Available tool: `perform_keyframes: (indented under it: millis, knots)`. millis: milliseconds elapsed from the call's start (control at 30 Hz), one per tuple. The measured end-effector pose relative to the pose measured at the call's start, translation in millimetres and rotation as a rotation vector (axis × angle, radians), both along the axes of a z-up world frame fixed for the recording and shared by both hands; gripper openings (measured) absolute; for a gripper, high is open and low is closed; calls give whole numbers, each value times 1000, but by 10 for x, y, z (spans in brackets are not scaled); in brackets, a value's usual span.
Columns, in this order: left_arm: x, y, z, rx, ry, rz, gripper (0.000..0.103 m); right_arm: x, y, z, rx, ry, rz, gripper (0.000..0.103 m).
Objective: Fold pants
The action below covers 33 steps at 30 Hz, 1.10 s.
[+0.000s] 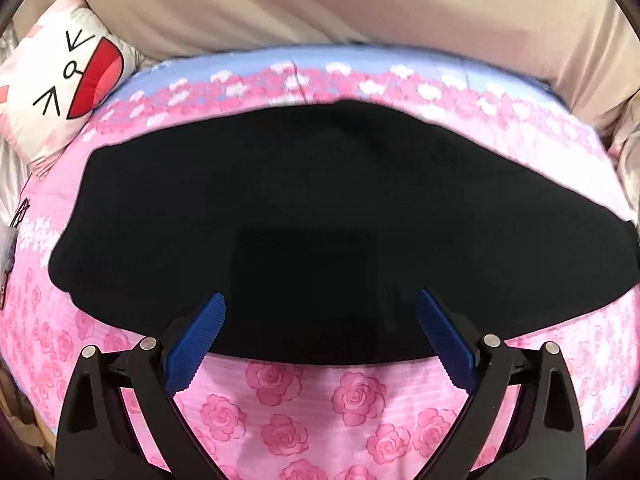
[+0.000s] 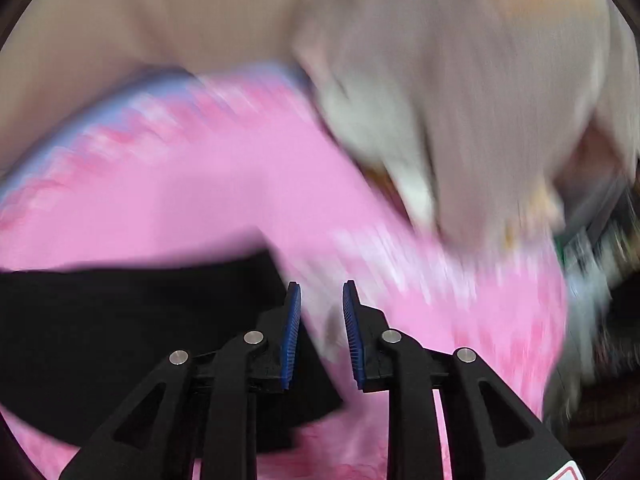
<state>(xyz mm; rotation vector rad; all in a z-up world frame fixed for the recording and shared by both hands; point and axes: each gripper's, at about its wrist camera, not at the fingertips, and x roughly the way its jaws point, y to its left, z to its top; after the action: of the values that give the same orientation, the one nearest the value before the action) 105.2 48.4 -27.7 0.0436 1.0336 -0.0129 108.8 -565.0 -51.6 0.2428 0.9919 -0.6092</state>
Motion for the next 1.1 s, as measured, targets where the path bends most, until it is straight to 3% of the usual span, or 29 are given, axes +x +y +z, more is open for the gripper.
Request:
perform_keyframes:
  millis: [67, 133, 233, 333, 433, 533, 600, 700, 800, 900, 1033, 1100]
  knots:
    - [52, 59, -1, 7, -2, 23, 94, -229, 40, 99, 106, -192, -23, 19]
    - [145, 158, 70, -11, -19, 56, 94, -362, 227, 266, 130, -294, 12, 21]
    - [416, 208, 221, -49, -51, 74, 94, -329, 599, 386, 123, -307, 107, 23]
    - [801, 125, 245, -57, -52, 64, 94, -251, 935, 367, 177, -335, 183, 25]
    - [1302, 7, -8, -10, 28, 58, 94, -168, 1317, 383, 214, -365, 256, 25]
    - [1798, 34, -309, 12, 97, 108, 95, -40, 1632, 300, 216, -335, 308, 31]
    - [2026, 95, -357, -11, 80, 158, 96, 16, 1770, 262, 181, -310, 311, 32]
    - [2184, -12, -346, 80, 34, 144, 96, 70, 1813, 168, 218, -299, 290, 33]
    - [2193, 23, -323, 57, 36, 149, 95, 189, 1937, 92, 279, -284, 336, 34]
    - [1938, 188, -91, -21, -18, 151, 94, 290, 2240, 140, 259, -274, 430, 34]
    - [1426, 370, 175, -92, -90, 130, 95, 633, 2856, 84, 376, -249, 658, 33]
    - [1214, 412, 219, -90, -107, 126, 94, 890, 3132, -12, 358, -196, 737, 26]
